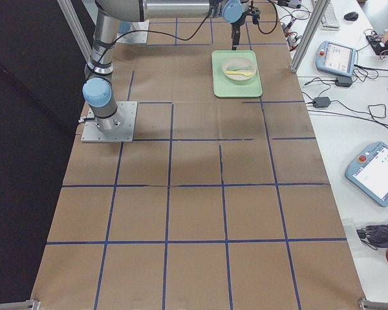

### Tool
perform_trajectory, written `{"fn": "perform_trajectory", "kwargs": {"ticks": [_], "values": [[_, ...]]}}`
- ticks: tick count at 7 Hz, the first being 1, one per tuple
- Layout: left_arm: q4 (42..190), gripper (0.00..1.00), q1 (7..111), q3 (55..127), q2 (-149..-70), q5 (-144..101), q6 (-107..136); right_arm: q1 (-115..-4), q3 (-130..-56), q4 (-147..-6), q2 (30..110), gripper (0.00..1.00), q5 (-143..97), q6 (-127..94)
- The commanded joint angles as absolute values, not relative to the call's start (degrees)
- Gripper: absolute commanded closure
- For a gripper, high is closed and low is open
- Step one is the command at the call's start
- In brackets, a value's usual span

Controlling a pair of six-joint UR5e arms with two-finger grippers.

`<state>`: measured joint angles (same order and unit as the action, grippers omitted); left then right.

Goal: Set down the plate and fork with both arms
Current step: 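Lower the right gripper onto the yellow fork on the plate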

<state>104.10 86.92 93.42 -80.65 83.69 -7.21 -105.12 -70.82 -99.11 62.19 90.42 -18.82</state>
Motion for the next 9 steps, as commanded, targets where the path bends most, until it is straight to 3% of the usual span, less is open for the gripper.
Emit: {"fn": "perform_trajectory", "kwargs": {"ticks": [1,3,6,9], "values": [[104.24,0.0,86.92,93.52,-80.68,86.98,-7.38,-105.82,-70.49,-102.73,57.23,0.03,90.53,-19.95],[103.98,0.0,87.01,94.48,-80.16,89.83,-6.95,-105.82,-70.66,-105.88,52.94,0.14,90.61,-19.78],[103.89,0.0,87.19,94.66,-79.63,89.82,1.81,-105.91,-70.66,-110.83,49.48,0.46,91.67,-19.95],[103.97,0.0,87.8,94.57,-79.98,89.82,1.85,-105.91,-70.58,-115.2,46.16,0.46,91.76,-21.18]]}}
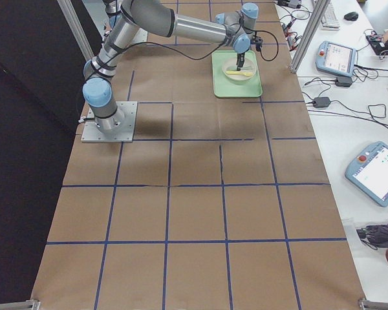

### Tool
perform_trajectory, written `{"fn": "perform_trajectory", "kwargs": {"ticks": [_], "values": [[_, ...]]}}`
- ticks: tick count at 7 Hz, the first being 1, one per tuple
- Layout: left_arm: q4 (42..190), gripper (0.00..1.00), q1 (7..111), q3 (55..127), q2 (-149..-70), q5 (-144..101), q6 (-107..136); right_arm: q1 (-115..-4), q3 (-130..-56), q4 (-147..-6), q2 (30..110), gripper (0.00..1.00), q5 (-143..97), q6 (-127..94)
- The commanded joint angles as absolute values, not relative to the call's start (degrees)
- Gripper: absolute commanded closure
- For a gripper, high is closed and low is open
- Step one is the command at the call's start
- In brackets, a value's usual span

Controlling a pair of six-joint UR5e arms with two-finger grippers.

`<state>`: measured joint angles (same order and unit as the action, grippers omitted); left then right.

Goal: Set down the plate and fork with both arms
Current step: 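Lower the right gripper onto the yellow fork on the plate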

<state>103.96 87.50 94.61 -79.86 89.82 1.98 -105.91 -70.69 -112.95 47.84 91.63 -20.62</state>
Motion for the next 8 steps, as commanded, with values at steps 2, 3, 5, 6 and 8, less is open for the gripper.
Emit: {"fn": "perform_trajectory", "kwargs": {"ticks": [2,3,5,6,8], "values": [[104.24,0.0,88.94,94.57,-79.2,89.91,1.23,-106.17,-70.58,-115.31,45.88,0.47,91.67,-21.18],[104.5,0.0,88.86,94.83,-78.15,90.0,0.8,-106.17,-70.58,-115.31,45.88,0.49,91.76,-21.18],[104.68,0.0,88.94,94.66,-78.4,90.7,0.88,-106.17,-70.66,-115.31,45.27,0.5,91.76,-21.18],[104.68,0.0,88.95,94.57,-77.96,90.7,1.4,-106.17,-70.66,-115.23,45.0,0.5,91.76,-21.27],[104.77,0.0,88.95,95.27,-76.56,90.7,0.8,-106.17,-70.49,-115.22,44.48,0.5,91.67,-22.15]]}}
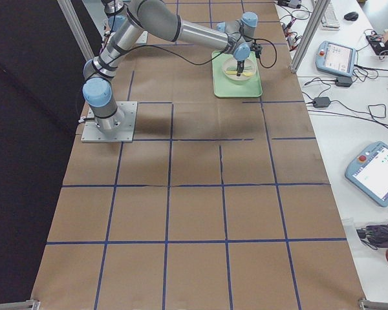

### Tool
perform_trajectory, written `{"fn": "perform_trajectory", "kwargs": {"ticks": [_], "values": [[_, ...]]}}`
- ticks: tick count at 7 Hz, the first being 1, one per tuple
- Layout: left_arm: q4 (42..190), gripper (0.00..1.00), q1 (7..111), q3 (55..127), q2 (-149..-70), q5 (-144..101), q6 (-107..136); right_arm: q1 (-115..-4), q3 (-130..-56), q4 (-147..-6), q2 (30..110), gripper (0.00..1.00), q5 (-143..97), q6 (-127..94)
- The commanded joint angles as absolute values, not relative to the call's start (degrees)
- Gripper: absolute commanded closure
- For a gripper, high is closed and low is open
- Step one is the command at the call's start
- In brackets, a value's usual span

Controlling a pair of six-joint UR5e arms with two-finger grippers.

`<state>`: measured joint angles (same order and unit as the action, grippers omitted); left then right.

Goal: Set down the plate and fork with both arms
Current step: 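Lower the right gripper onto the yellow fork on the plate, then close the right gripper on the fork handle and lift it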

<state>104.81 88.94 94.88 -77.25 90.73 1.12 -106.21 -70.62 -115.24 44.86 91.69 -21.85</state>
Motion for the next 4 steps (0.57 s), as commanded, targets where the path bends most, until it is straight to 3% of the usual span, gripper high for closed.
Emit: {"fn": "perform_trajectory", "kwargs": {"ticks": [1,3,4], "values": [[104.5,0.0,88.86,96.06,-76.12,90.96,1.05,-106.17,-70.49,-115.22,44.47,0.55,91.67,-22.15],[104.41,0.0,88.86,96.5,-76.2,90.97,1.14,-106.17,-70.4,-115.22,44.47,0.69,91.58,-22.06],[104.24,0.0,88.86,96.5,-76.2,90.88,1.14,-106.17,-70.23,-115.22,44.47,0.82,91.58,-22.06]]}}
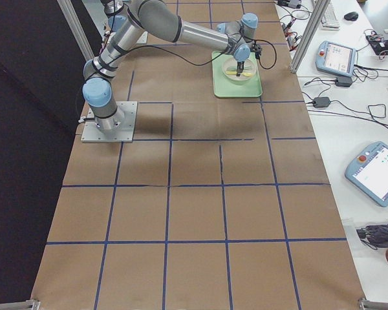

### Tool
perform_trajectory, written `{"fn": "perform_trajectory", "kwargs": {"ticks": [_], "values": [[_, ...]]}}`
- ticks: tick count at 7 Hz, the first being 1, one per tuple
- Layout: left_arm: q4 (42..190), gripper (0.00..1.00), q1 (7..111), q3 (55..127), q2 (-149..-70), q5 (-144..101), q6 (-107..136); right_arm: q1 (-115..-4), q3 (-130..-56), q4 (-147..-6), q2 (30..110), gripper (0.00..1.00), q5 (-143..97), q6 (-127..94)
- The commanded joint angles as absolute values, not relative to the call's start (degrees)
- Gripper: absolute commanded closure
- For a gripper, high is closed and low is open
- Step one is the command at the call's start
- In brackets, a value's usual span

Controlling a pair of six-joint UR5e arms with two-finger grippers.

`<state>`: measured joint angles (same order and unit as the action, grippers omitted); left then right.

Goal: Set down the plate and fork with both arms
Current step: 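Close the right gripper on the fork handle and lift it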

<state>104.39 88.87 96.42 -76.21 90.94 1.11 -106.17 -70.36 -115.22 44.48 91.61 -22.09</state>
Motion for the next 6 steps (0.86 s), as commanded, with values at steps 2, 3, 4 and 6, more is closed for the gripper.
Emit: {"fn": "perform_trajectory", "kwargs": {"ticks": [2,3,4,6], "values": [[104.15,0.0,88.86,96.24,-76.2,90.88,1.23,-106.17,-70.14,-115.22,44.56,0.99,91.67,-22.06],[104.06,0.0,88.86,96.24,-76.2,90.88,1.23,-106.17,-70.05,-115.22,44.91,1.0,91.67,-21.97],[104.15,0.0,88.86,96.15,-76.2,90.79,1.23,-106.17,-69.79,-114.88,45.61,1.0,91.58,-21.97],[104.15,0.0,88.86,96.15,-76.29,90.7,1.41,-106.17,-69.87,-112.17,48.5,1.0,91.06,-21.89]]}}
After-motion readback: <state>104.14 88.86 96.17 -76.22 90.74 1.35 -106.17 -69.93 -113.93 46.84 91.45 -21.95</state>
